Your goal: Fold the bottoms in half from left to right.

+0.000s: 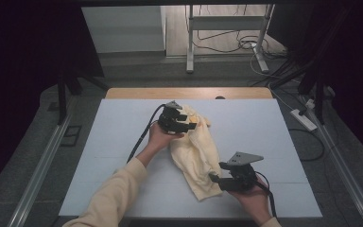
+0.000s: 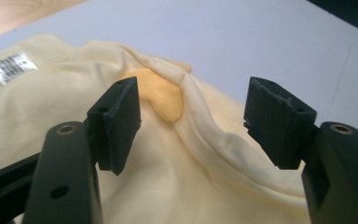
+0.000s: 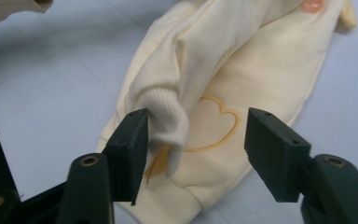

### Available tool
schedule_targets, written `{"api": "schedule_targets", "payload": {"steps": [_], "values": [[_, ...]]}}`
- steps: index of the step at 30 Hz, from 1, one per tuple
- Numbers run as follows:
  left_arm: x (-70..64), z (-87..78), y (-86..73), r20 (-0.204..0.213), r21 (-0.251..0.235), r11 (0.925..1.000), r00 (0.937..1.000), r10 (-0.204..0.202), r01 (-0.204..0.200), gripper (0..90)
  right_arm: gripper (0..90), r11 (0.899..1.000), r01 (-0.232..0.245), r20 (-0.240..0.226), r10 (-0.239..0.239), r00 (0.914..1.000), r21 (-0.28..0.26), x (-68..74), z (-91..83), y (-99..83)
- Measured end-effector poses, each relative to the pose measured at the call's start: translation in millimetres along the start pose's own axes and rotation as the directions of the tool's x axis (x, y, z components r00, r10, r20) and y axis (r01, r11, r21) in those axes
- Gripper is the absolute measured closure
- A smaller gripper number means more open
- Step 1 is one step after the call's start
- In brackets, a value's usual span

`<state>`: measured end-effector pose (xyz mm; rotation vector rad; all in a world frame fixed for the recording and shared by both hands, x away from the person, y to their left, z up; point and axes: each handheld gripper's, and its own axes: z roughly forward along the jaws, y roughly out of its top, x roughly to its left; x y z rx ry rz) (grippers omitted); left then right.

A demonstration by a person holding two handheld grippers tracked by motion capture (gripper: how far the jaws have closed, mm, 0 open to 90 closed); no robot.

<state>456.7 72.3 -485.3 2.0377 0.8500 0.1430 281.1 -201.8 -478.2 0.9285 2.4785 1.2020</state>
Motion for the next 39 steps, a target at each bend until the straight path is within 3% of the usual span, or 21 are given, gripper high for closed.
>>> {"api": "schedule_targets", "payload": {"steps": [11,21,25,31,35,39], "values": [[-2.1,-23.1,-9.5,-0.024,-0.013,0.9999,0.9997,-0.005,0.004,34.3,38.0,0.999,-0.017,0.002,0.017,0.9999,-0.051,-13.3,-9.0,17.1],[3.0,-40.8,-25.0,-0.058,-0.013,0.9992,0.9976,-0.039,0.038,33.8,36.6,0.999,0.005,-0.007,-0.005,1.0000,-0.050,-18.5,4.4,33.2],[3.7,-45.9,-29.2,-0.069,-0.012,0.9991,0.9968,-0.041,0.040,33.6,36.5,0.999,0.023,-0.007,-0.023,0.9997,-0.040,-18.2,13.2,41.4],[5.0,-51.6,-33.5,-0.080,-0.010,0.9989,0.9958,-0.045,0.045,33.5,38.1,1.000,0.013,-0.016,-0.013,0.9998,0.001,-21.4,31.6,53.3],[6.4,-52.2,-35.2,-0.082,-0.010,0.9987,0.9953,-0.051,0.050,33.4,42.2,0.999,0.038,-0.012,-0.038,0.9992,0.038,-20.9,37.3,52.2],[5.8,-51.7,-35.2,-0.084,-0.008,0.9988,0.9954,-0.048,0.047,33.3,46.4,0.998,0.033,-0.021,-0.032,0.9993,0.056,-22.8,39.5,50.5]]}}
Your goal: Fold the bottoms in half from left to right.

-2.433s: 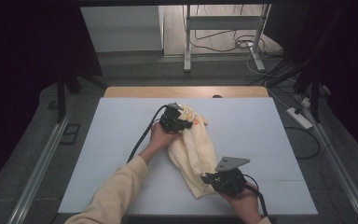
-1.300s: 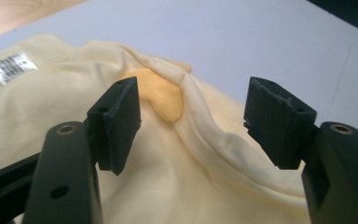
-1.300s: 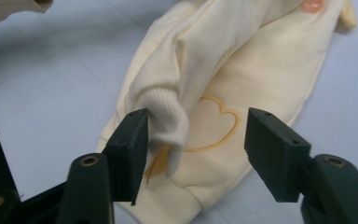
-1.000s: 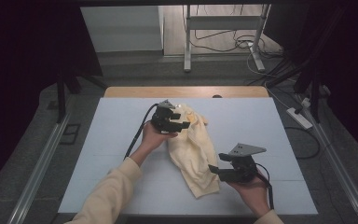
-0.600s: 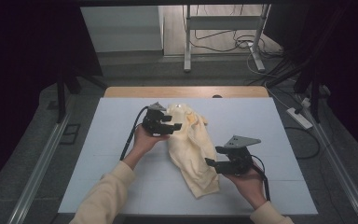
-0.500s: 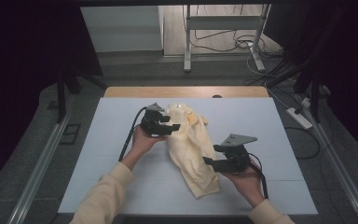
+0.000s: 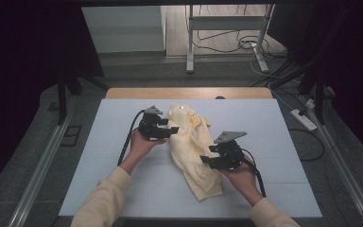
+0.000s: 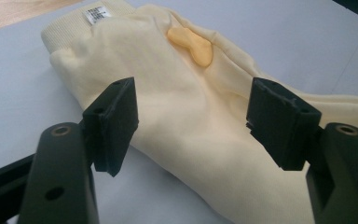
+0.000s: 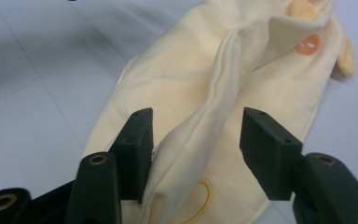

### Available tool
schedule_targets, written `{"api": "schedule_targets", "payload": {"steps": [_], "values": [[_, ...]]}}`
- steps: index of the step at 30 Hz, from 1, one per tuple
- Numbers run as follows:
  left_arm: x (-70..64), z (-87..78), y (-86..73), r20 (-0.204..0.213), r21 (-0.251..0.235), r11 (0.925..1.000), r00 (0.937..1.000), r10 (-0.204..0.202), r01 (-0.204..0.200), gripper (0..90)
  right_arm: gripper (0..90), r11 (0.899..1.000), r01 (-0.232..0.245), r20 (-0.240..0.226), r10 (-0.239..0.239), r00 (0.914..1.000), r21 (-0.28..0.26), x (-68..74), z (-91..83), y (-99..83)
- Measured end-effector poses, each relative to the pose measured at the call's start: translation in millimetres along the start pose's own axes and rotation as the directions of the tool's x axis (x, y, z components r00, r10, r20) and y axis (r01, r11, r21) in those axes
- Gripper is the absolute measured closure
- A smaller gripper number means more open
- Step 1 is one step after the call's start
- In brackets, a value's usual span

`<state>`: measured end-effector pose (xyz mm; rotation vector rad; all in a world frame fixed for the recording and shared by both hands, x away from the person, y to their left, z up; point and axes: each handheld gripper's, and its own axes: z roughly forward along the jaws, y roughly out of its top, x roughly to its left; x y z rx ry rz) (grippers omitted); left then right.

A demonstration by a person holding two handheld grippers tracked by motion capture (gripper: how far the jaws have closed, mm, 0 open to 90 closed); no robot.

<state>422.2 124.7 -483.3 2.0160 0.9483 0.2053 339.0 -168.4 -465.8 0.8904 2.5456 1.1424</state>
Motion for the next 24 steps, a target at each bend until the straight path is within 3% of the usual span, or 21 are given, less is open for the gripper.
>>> {"api": "schedule_targets", "payload": {"steps": [4,12,19,24], "values": [[-0.4,0.9,0.5,0.001,-0.002,1.0000,1.0000,0.002,-0.002,33.3,55.3,1.000,-0.002,-0.002,0.003,1.0000,0.018,-2.6,0.9,-3.7],[0.0,1.5,0.4,-0.002,0.001,1.0000,1.0000,0.009,-0.009,33.3,81.5,0.998,-0.011,0.002,0.011,0.9999,0.059,-10.8,1.2,-13.0],[1.5,-0.7,0.0,-0.004,0.000,1.0000,1.0000,0.006,-0.006,33.3,85.4,0.994,0.010,0.027,-0.013,0.9995,0.106,-12.3,4.2,-18.6],[2.3,-0.6,-0.5,-0.003,0.002,1.0000,1.0000,0.002,-0.002,33.2,85.8,0.989,-0.002,0.041,-0.004,0.9992,0.145,-16.3,7.3,-24.5]]}}
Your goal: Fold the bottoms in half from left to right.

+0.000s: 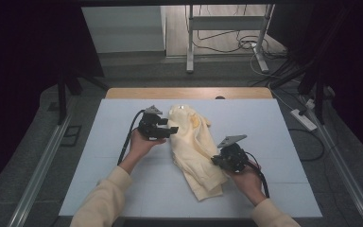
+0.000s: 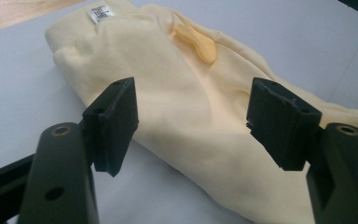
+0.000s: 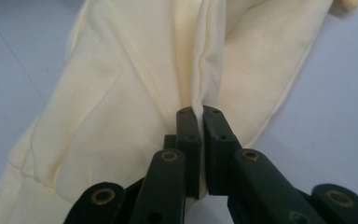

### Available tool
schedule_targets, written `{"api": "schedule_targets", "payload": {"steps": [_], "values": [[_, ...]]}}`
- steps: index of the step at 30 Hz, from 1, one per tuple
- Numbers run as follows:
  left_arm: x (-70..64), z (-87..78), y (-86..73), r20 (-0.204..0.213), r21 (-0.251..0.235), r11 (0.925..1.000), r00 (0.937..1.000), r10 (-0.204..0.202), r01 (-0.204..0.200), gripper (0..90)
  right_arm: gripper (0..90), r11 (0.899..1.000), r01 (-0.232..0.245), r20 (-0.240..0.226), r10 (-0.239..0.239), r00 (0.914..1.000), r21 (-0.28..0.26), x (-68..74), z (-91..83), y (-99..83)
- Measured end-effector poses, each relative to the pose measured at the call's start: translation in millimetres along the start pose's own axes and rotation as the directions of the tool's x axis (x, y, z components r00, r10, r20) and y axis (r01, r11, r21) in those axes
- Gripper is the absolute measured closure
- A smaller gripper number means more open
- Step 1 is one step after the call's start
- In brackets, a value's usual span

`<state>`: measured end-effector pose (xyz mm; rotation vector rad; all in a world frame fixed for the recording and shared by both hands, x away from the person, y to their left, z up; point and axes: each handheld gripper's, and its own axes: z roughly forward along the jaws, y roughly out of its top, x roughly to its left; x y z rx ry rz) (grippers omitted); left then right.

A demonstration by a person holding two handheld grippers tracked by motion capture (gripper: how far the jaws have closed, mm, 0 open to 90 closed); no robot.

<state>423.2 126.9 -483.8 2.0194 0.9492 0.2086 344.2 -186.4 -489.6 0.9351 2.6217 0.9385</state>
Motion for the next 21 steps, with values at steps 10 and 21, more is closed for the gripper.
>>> {"api": "schedule_targets", "payload": {"steps": [10,21], "values": [[1.6,-0.1,-0.5,0.000,0.000,1.0000,1.0000,-0.003,0.003,33.1,85.7,0.998,-0.059,-0.022,0.060,0.9980,0.020,-5.0,-3.9,-16.4],[0.2,3.9,0.8,0.003,0.004,1.0000,1.0000,0.005,-0.005,32.9,79.2,0.995,-0.079,-0.019,0.081,0.9966,0.058,-3.1,0.6,-25.7]]}}
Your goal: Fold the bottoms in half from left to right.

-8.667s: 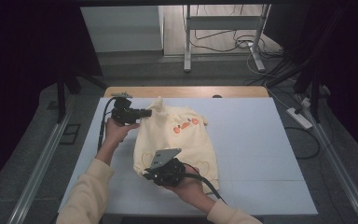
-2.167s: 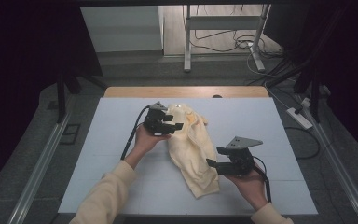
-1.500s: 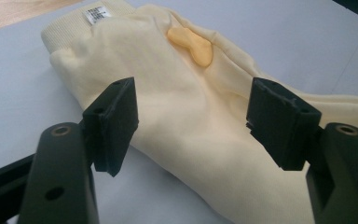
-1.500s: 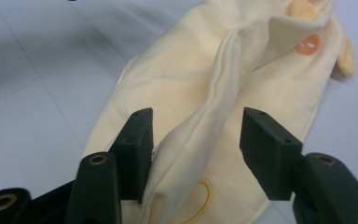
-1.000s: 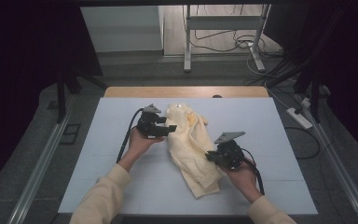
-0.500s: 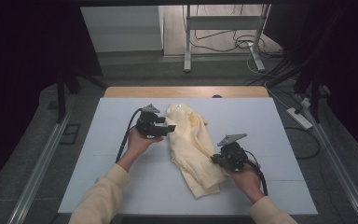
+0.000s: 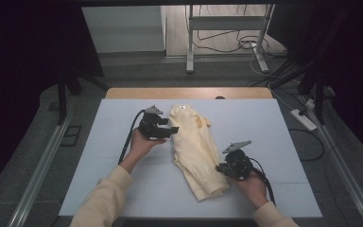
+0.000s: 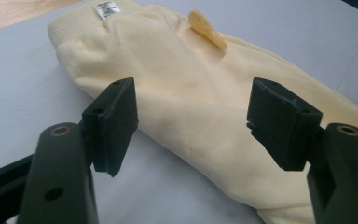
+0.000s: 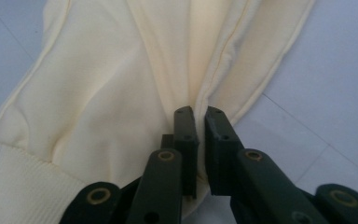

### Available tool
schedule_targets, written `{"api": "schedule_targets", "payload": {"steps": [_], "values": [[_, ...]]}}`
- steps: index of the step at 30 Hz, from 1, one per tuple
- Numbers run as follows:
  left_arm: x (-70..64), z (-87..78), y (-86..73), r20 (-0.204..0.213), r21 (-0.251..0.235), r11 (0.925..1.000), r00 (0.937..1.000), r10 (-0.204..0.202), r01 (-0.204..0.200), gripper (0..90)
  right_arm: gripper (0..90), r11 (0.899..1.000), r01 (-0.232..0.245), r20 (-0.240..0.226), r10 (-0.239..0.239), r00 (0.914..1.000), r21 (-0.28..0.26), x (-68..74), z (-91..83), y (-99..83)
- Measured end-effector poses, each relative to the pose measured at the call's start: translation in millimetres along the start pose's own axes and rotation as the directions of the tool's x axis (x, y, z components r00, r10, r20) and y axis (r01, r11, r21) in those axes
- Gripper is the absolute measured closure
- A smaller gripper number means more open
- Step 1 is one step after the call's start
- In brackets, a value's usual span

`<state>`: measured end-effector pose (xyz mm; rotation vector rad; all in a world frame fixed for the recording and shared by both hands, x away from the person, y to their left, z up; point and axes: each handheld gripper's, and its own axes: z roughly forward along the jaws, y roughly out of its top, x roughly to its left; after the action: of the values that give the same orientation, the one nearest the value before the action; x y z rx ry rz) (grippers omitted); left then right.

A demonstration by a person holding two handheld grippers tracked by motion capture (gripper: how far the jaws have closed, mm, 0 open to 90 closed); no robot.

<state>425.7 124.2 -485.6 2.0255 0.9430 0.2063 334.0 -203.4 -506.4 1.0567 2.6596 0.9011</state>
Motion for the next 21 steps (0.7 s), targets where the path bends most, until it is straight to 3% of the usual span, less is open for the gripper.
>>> {"api": "schedule_targets", "payload": {"steps": [4,6,9,14,21], "values": [[-0.3,1.2,0.9,0.002,0.001,1.0000,1.0000,0.004,-0.004,32.8,54.8,0.999,0.006,0.063,-0.003,0.9980,-0.045,-0.9,-8.1,0.6],[-0.1,1.4,1.2,0.003,0.001,1.0000,1.0000,0.003,-0.003,32.8,51.3,0.996,0.012,0.055,-0.007,0.9985,-0.086,-0.9,-13.4,1.8],[0.2,1.9,1.1,0.004,0.004,1.0000,1.0000,0.005,-0.005,32.8,49.3,0.989,0.031,0.033,-0.027,0.9991,-0.146,2.1,-21.4,5.1],[0.1,1.2,0.9,-0.001,0.003,1.0000,1.0000,0.002,-0.002,32.0,48.1,0.981,0.085,-0.009,-0.088,0.9961,-0.171,17.0,-24.5,11.2],[1.4,-0.3,0.4,-0.003,0.002,1.0000,1.0000,0.000,0.000,31.8,45.9,0.972,0.164,-0.105,-0.183,0.9775,-0.168,45.5,-15.9,17.6]]}}
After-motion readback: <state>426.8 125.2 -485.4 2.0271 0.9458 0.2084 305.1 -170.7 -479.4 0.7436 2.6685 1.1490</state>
